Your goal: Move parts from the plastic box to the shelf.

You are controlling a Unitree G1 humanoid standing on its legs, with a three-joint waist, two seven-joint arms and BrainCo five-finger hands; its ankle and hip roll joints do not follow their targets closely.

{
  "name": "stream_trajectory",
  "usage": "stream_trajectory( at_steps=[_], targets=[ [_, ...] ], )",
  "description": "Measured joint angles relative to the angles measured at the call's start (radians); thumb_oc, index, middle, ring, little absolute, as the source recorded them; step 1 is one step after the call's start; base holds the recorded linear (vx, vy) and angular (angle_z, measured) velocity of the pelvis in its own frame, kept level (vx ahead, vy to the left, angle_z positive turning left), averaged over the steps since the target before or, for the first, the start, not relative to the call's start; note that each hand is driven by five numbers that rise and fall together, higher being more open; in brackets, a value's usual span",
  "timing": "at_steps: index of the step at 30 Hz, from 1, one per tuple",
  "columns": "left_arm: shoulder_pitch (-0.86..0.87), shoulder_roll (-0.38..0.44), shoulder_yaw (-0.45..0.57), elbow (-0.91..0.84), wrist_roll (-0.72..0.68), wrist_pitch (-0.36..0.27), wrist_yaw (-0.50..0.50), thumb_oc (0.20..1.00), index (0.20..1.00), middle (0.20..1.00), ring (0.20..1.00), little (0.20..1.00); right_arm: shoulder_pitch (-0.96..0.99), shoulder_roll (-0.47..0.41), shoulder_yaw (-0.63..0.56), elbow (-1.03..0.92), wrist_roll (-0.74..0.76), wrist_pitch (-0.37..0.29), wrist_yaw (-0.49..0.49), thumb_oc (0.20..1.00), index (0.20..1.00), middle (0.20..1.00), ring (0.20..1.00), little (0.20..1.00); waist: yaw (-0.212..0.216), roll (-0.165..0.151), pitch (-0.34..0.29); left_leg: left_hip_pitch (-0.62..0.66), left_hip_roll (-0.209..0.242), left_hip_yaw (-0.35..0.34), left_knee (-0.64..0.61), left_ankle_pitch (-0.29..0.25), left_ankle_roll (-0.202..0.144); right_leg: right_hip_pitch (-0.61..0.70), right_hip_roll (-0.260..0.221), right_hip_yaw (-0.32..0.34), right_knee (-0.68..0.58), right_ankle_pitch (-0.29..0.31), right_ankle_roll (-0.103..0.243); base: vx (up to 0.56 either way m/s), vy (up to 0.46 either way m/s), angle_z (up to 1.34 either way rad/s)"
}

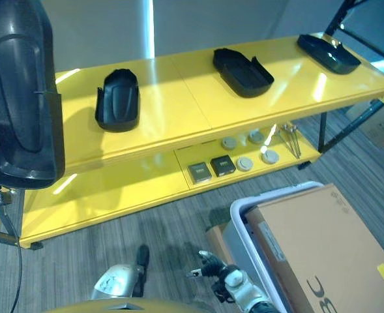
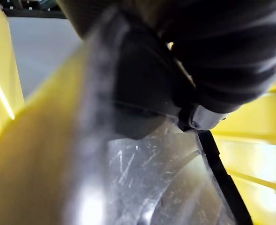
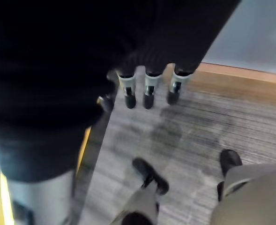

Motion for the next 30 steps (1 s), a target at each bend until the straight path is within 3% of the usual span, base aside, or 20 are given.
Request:
stream_trajectory(
  at_steps=[5,6,8,10,11,12,13,14,15,17,18,21,22,24,25,30],
  targets=[
    [0.002,0.001,0.034,0.001,-0.004,-0.001,-0.003,0.2,0.2,0.2,0.2,0.2,0.04,0.013,-0.124,0.179,0.021,0.044,-0.051,1.0,1.0,1.0,1.0,1.0,0.029,-0.006,-0.009,-0.005,-0.056,-0.016,0.019,-0.033,0.046,0.021,-0.038,0.001,-0.019,0.001,0.023,0.2,0.212,0.17],
    [-0.009,0.002,0.036,0.003,-0.009,0.004,-0.008,0.2,0.2,0.2,0.2,0.2,0.052,0.016,-0.165,0.215,0.047,0.043,-0.062,1.0,1.0,1.0,1.0,1.0,0.024,-0.011,-0.009,-0.025,-0.073,-0.012,0.064,-0.07,0.072,0.023,-0.057,-0.001,0.017,0.007,0.047,0.23,0.302,0.31],
    [-0.024,0.003,0.022,0.016,-0.01,0.013,-0.018,0.2,0.2,0.2,0.2,0.2,0.07,0.006,-0.191,0.236,0.057,0.039,-0.066,1.0,1.0,1.0,1.0,1.0,-0.009,0.003,-0.013,-0.027,-0.084,-0.032,0.09,-0.091,0.095,-0.041,-0.107,0.027,0.209,0.013,0.045,0.21,0.267,0.39],
    [-0.048,0.004,0.013,0.027,-0.01,0.014,-0.015,0.2,0.2,0.2,0.2,0.2,0.09,-0.002,-0.24,0.236,0.07,0.011,-0.065,1.0,1.0,1.0,1.0,1.0,-0.042,0.003,-0.005,-0.02,-0.109,-0.047,0.114,-0.105,0.133,-0.13,-0.157,0.122,0.439,0.046,0.039,0.13,0.136,0.46],
    [-0.071,0.015,-0.01,0.058,-0.01,0.021,-0.013,0.2,0.2,0.2,0.2,0.2,0.095,0.006,-0.253,0.234,0.078,-0.008,-0.065,1.0,1.0,1.0,1.0,1.0,-0.076,-0.002,0.004,0.002,-0.132,-0.086,0.112,-0.115,0.144,-0.209,-0.177,0.23,0.6,0.098,0.062,0.03,-0.05,0.66],
    [-0.078,0.025,-0.038,0.077,-0.01,0.024,0.005,0.2,0.2,0.2,0.2,0.2,0.088,0.014,-0.253,0.227,0.078,-0.026,-0.062,1.0,1.0,1.0,1.0,1.0,-0.106,-0.013,0.019,0.031,-0.138,-0.114,0.097,-0.105,0.156,-0.337,-0.111,0.362,0.728,0.073,0.057,0.04,-0.206,0.71],
    [-0.078,0.032,-0.07,0.08,-0.011,0.027,0.027,0.2,0.2,0.2,0.2,0.2,0.077,0.017,-0.246,0.223,0.077,-0.035,-0.061,1.0,1.0,1.0,1.0,1.0,-0.126,0.013,0.026,0.025,-0.116,-0.138,0.09,-0.099,0.153,-0.369,-0.033,0.391,0.668,0.039,0.035,0.08,-0.266,0.72],
    [-0.083,0.05,-0.1,0.08,-0.01,0.03,0.034,0.2,0.2,0.2,0.2,0.2,0.068,0.022,-0.239,0.218,0.077,-0.037,-0.058,1.0,1.0,1.0,1.0,1.0,-0.158,0.016,0.028,0.024,-0.102,-0.171,0.079,-0.095,0.14,-0.393,0.034,0.381,0.554,0.033,0.034,0.19,-0.266,0.92],
    [-0.106,0.066,-0.136,0.087,-0.009,0.032,0.034,0.2,0.2,0.2,0.2,0.2,0.069,0.026,-0.236,0.223,0.077,-0.047,-0.056,1.0,1.0,1.0,1.0,1.0,-0.173,0.025,0.034,0.024,-0.106,-0.223,0.05,-0.067,0.1,-0.42,0.097,0.377,0.4,0.025,0.022,0.17,-0.199,1.26],
    [-0.178,0.038,-0.196,0.116,0.003,0.045,0.035,0.2,0.2,0.2,0.2,0.2,0.079,0.028,-0.22,0.252,0.077,-0.054,-0.056,1.0,1.0,1.0,1.0,1.0,-0.209,0.014,0.038,0.031,-0.115,-0.294,0.018,-0.064,0.095,-0.381,0.184,0.429,0.021,0.069,-0.014,0.15,-0.159,1.59],
    [-0.178,0.038,-0.211,0.114,0.015,0.065,0.035,0.2,0.2,0.2,0.2,0.2,0.086,0.03,-0.213,0.277,0.076,-0.048,-0.056,1.0,1.0,1.0,1.0,1.0,-0.211,-0.009,0.036,0.046,-0.127,-0.262,0.006,-0.031,0.097,-0.387,0.185,0.429,0.01,0.118,-0.054,0.18,-0.199,1.31],
    [-0.112,0.001,-0.203,0.082,0.024,0.07,0.076,0.2,0.2,0.2,0.2,0.2,0.074,0.018,-0.201,0.303,0.075,-0.049,-0.056,1.0,1.0,1.0,1.0,1.0,-0.156,0.0,0.036,0.055,-0.138,-0.239,0.005,-0.047,0.122,-0.401,0.175,0.404,0.162,0.105,-0.073,0.15,-0.15,0.14],
    [-0.103,-0.025,-0.204,0.073,0.027,0.08,0.084,0.2,0.2,0.2,0.2,0.2,0.061,0.014,-0.201,0.307,0.075,-0.051,-0.055,1.0,1.0,1.0,1.0,1.0,-0.143,0.013,0.031,0.049,-0.128,-0.24,0.006,-0.049,0.114,-0.387,0.186,0.41,0.187,0.084,-0.068,0.1,-0.075,-0.13],
    [-0.092,-0.025,-0.202,0.058,0.03,0.092,0.097,0.2,0.2,0.2,0.2,0.2,0.032,0.016,-0.202,0.306,0.075,-0.063,-0.055,1.0,1.0,1.0,1.0,1.0,-0.122,0.001,0.028,0.053,-0.124,-0.235,0.003,-0.046,0.087,-0.315,0.182,0.409,0.122,0.07,-0.081,0.09,-0.055,-0.15],
    [-0.094,-0.025,-0.197,0.059,0.031,0.105,0.1,0.2,0.2,0.2,0.2,0.2,0.013,0.009,-0.201,0.304,0.075,-0.078,-0.055,1.0,1.0,1.0,1.0,1.0,-0.122,0.004,0.029,0.059,-0.106,-0.238,0.006,-0.054,0.056,-0.278,0.2,0.394,0.051,0.12,-0.113,0.11,-0.066,-0.18],
    [-0.097,-0.024,-0.193,0.057,0.031,0.124,0.094,0.2,0.2,0.2,0.2,0.2,0.028,0.0,-0.201,0.306,0.049,-0.074,-0.055,1.0,1.0,1.0,1.0,1.0,-0.144,-0.008,0.02,0.053,-0.089,-0.241,0.048,-0.079,0.02,-0.25,0.218,0.382,0.023,0.121,-0.143,0.08,-0.049,-0.01]
  ],
)
